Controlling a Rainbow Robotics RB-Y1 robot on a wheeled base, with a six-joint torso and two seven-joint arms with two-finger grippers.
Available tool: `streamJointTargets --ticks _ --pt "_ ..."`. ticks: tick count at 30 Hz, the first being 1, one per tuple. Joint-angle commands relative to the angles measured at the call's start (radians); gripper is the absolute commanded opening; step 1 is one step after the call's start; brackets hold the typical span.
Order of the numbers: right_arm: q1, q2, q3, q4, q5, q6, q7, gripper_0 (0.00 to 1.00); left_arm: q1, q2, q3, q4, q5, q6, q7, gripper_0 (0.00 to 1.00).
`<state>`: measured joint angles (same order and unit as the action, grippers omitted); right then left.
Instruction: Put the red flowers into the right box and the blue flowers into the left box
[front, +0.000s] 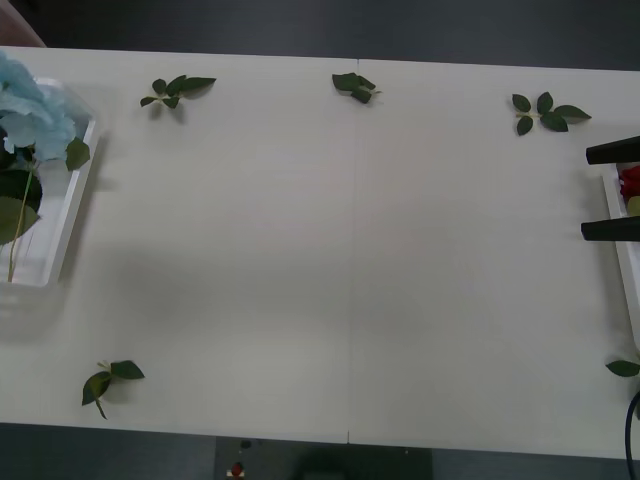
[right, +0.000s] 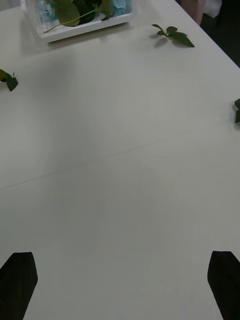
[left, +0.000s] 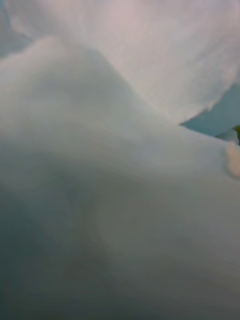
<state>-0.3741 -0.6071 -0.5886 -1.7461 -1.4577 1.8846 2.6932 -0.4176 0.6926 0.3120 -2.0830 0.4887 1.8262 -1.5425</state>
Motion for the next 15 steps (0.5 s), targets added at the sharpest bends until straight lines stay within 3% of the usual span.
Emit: streamJointTargets --ticks 1,7,15 --pt "-0.006 -0.013 -0.007 -0.032 -0.003 -0.002 0.012 1.00 0.105 0.082 0.032 -0.009 0.025 -0.071 -0.033 0.00" --pt "-0.005 -0.020 -0.005 -0.030 0.007 -0.006 0.012 1.00 0.184 0.111 0.058 0.063 0.019 -0.179 -0.038 0.00" --pt "-0.005 -0.020 -0.005 -0.030 0.007 -0.006 0.012 1.00 0.189 0.117 0.035 0.196 -0.045 -0.324 -0.056 0.00"
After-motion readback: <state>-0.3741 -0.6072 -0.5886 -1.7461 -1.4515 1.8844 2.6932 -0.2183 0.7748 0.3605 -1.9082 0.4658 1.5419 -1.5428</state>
